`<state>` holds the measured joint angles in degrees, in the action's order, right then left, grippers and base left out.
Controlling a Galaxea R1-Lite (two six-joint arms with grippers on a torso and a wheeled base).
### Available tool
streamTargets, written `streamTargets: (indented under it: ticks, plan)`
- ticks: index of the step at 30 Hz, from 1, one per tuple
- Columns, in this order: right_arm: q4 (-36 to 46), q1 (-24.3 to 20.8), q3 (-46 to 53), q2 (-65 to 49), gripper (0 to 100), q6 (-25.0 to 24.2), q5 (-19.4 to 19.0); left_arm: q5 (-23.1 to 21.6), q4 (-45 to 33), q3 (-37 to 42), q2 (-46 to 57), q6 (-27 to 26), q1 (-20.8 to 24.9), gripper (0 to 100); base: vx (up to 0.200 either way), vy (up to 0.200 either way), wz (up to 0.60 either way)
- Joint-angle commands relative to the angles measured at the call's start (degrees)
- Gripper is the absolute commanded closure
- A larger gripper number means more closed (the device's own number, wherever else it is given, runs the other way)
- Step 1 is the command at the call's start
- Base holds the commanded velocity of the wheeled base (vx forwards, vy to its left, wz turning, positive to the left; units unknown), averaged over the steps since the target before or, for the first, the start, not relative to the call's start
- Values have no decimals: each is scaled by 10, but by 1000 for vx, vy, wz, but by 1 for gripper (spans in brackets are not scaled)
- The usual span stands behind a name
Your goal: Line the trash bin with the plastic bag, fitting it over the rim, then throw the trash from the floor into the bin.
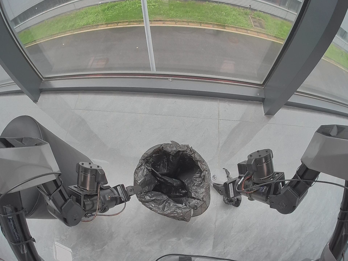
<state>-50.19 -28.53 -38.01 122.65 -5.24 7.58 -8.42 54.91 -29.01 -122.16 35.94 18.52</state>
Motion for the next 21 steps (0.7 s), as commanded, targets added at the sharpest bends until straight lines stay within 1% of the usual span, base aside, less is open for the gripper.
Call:
streamTargets:
  ticks: [1,5,7,8,10,11,12,13,15,16,17,19,20,21]
  plan:
    - [-22,2,-4,-8,0,-3,0,2,-1,1,54,26,-1,0,0,0,0]
    - [-22,6,-24,-14,0,-2,0,4,-9,4,120,34,-3,0,0,0,0]
    - [-20,32,-61,8,0,2,0,15,-9,26,199,33,-3,0,0,0,0]
    - [-20,43,-71,18,0,4,0,17,-10,33,218,32,-4,0,0,0,0]
    - [-18,85,-116,51,0,15,-2,31,-16,67,288,27,-4,0,0,0,0]
    - [-11,105,-137,65,0,24,-2,43,-26,83,325,16,-6,0,0,0,0]
    - [-10,107,-138,65,0,25,-2,45,-28,84,330,14,-7,0,0,0,0]
    - [14,124,-160,71,0,29,-4,75,-53,101,379,-21,-14,0,0,0,0]
    - [47,125,-179,67,0,29,-4,126,-95,115,435,-74,-27,0,0,0,0]
    - [49,124,-181,67,0,29,-4,129,-97,116,439,-77,-28,0,0,0,0]
    - [66,121,-192,65,0,29,-4,165,-130,128,488,-113,-36,0,0,0,0]
    - [84,108,-210,58,0,29,-4,186,-176,148,561,-144,-38,0,0,0,0]
    - [95,103,-218,58,0,30,-4,187,-198,154,587,-148,-39,0,0,0,0]
    - [95,103,-218,58,0,30,-4,187,-198,154,587,-148,-39,0,0,0,0]
